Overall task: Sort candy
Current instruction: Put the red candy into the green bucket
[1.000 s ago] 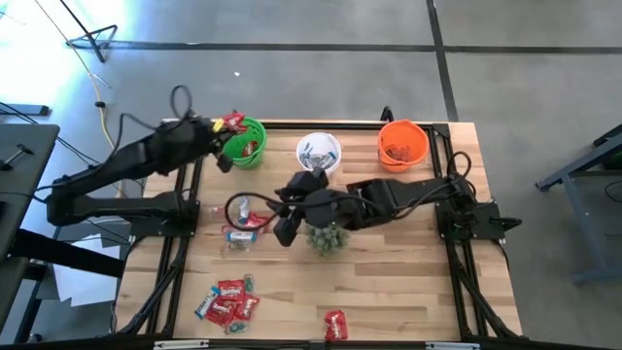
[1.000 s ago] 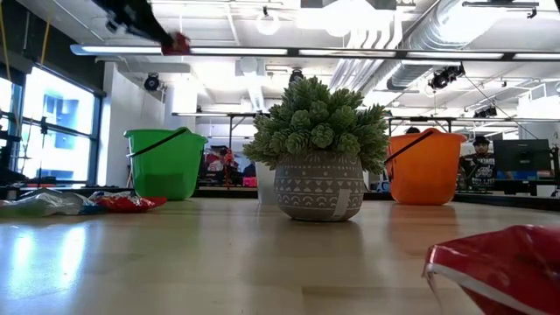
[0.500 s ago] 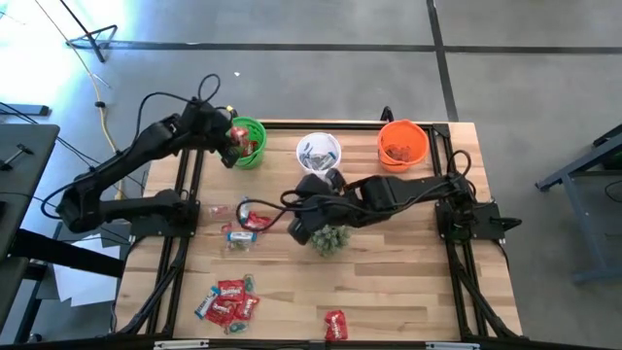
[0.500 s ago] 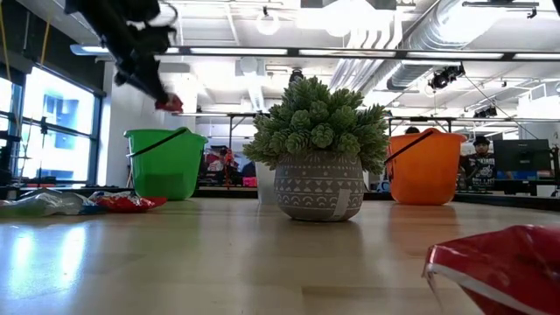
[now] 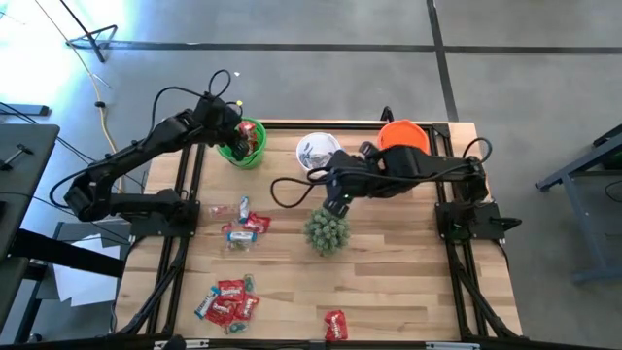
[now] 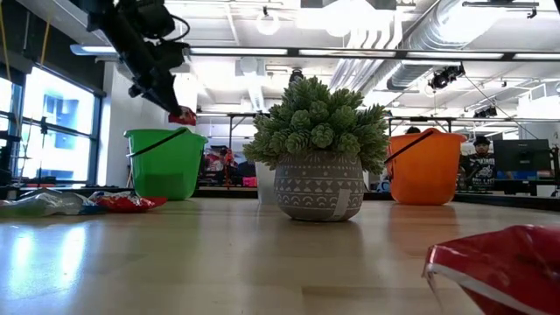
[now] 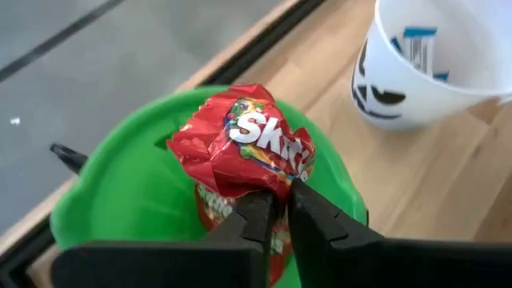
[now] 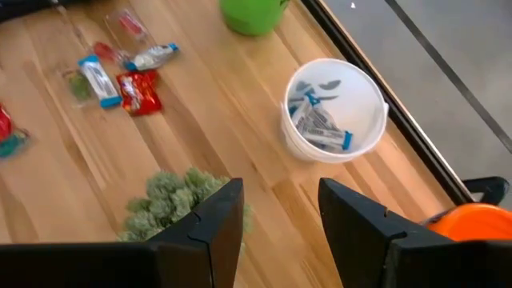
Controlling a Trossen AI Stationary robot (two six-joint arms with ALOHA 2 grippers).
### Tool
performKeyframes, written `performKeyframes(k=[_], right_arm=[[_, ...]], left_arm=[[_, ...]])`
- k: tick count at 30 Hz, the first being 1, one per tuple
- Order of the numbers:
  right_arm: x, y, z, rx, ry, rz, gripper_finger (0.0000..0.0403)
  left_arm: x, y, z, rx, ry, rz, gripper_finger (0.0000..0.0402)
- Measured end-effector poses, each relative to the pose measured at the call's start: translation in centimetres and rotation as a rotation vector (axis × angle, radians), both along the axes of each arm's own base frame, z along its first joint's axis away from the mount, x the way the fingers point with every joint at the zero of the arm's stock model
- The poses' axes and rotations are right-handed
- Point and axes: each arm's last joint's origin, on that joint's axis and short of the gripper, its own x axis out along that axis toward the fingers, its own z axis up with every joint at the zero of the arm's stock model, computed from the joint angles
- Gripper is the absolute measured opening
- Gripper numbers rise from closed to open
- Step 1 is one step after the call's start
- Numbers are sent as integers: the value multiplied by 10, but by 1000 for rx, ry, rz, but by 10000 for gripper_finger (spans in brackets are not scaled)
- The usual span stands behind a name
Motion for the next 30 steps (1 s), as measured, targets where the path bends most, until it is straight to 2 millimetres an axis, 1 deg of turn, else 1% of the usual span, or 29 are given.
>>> performKeyframes(k=[3, 9, 10, 12, 14, 15, 18, 21, 25, 28, 30], right_arm=[[-5, -1, 5, 6, -11, -4, 158], [-8, 2, 7, 33, -28, -12, 158], [-8, 2, 7, 49, -34, -23, 158], [-8, 3, 6, 104, -43, -42, 158], [-8, 6, 6, 182, -50, -59, 158], [-9, 8, 5, 224, -50, -64, 158], [-10, 17, 5, 372, -41, -72, 158], [-12, 28, 4, 493, -32, -102, 158], [-15, 47, 0, 566, -29, -173, 158], [-16, 65, -15, 586, 8, -245, 158], [-14, 78, -31, 601, 32, -303, 158]], left_arm=[[1, 2, -3, 3, 36, -7, 47], [-3, 4, -5, 104, 178, 24, 82], [-5, 3, -5, 96, 189, 50, 85], [-9, -3, -6, 15, 168, 104, 87], [-12, -11, -8, -146, 92, 99, 86], [-12, -17, -7, -226, 45, 61, 85], [-10, -36, 2, -368, -112, -134, 80], [-10, -57, 17, -434, -259, -306, 76], [-14, -85, 31, -468, -335, -409, 74], [-17, -103, 37, -500, -348, -459, 74], [-17, -113, 39, -521, -347, -480, 74]])
